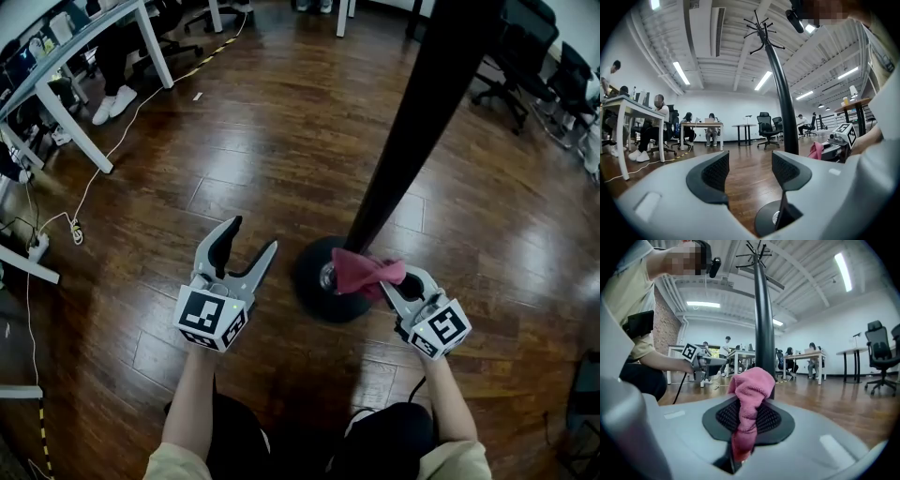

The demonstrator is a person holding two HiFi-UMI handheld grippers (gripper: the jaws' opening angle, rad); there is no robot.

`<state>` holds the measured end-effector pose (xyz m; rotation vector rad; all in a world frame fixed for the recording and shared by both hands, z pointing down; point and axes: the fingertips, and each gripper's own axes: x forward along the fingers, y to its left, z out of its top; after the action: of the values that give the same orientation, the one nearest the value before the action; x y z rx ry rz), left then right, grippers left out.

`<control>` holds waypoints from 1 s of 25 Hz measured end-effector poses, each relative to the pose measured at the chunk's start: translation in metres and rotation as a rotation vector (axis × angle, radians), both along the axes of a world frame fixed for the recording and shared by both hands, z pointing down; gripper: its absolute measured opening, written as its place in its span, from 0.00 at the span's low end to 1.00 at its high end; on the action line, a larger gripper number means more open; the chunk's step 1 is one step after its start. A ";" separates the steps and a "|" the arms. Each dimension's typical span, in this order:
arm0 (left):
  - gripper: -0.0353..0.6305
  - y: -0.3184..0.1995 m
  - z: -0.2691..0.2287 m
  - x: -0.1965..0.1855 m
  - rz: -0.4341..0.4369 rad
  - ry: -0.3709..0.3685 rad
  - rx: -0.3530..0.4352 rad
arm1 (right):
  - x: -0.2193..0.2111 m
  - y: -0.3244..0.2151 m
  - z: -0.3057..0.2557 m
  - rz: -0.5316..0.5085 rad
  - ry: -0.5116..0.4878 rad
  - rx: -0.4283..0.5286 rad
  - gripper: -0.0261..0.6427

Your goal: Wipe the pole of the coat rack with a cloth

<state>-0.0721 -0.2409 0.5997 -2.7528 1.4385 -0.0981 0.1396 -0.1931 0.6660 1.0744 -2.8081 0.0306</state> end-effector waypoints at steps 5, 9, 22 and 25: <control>0.45 -0.001 -0.039 0.007 -0.028 0.012 0.023 | 0.005 0.003 -0.089 0.094 -0.008 0.133 0.11; 0.45 0.013 -0.106 0.027 0.000 0.012 0.001 | 0.011 0.010 -0.171 0.201 -0.043 0.125 0.11; 0.44 0.166 -0.436 0.037 0.038 0.095 -0.083 | -0.026 0.141 -0.518 0.422 -0.109 0.059 0.11; 0.44 0.191 -0.534 0.023 0.030 0.119 -0.049 | -0.036 0.166 -0.603 0.434 -0.082 0.099 0.11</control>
<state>-0.0493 -0.0500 0.0658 -2.8638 1.4391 0.0326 0.1040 -0.0267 0.0630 1.7223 -2.6083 -0.0221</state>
